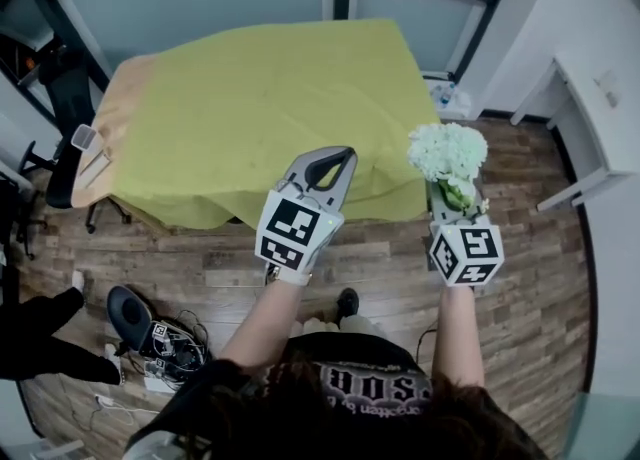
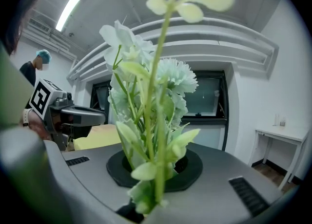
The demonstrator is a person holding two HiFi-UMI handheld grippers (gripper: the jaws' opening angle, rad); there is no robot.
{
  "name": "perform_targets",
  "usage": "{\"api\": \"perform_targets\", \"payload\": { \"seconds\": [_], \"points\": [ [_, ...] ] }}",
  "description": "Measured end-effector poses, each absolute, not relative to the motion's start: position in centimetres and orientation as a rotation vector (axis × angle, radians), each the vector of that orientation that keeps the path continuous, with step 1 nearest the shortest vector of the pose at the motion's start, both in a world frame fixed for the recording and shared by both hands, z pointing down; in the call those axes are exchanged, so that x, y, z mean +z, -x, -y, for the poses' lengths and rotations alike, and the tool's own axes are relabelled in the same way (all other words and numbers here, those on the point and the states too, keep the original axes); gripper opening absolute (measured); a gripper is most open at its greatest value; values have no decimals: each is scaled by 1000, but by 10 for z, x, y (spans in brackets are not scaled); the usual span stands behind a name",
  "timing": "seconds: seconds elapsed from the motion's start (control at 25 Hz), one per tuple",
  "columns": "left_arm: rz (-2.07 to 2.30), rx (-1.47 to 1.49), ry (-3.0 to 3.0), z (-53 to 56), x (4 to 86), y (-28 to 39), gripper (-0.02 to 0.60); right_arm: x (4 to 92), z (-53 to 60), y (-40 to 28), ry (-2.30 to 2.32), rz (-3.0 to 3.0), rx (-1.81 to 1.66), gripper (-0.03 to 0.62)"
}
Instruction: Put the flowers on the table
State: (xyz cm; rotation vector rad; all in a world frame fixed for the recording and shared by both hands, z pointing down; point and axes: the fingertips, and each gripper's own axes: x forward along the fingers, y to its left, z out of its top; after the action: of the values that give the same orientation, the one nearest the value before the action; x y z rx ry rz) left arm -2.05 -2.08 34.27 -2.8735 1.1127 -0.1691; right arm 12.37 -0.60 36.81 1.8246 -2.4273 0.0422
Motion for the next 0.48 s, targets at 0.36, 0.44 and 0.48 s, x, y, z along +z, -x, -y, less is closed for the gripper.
{"api": "perform_targets", "payload": {
  "seconds": [0.36, 0.44, 0.48],
  "points": [
    [-1157, -202, 2863, 84, 347, -12, -3, 376, 78, -154, -1754, 2471, 74, 55],
    [-1157, -210, 2860, 93, 346, -19, -3, 377, 89, -160, -1746, 2477, 85, 55],
    [-1158, -212, 2858, 97, 346, -22, -3, 377, 94, -163, -1744, 2478, 88, 55]
  ]
}}
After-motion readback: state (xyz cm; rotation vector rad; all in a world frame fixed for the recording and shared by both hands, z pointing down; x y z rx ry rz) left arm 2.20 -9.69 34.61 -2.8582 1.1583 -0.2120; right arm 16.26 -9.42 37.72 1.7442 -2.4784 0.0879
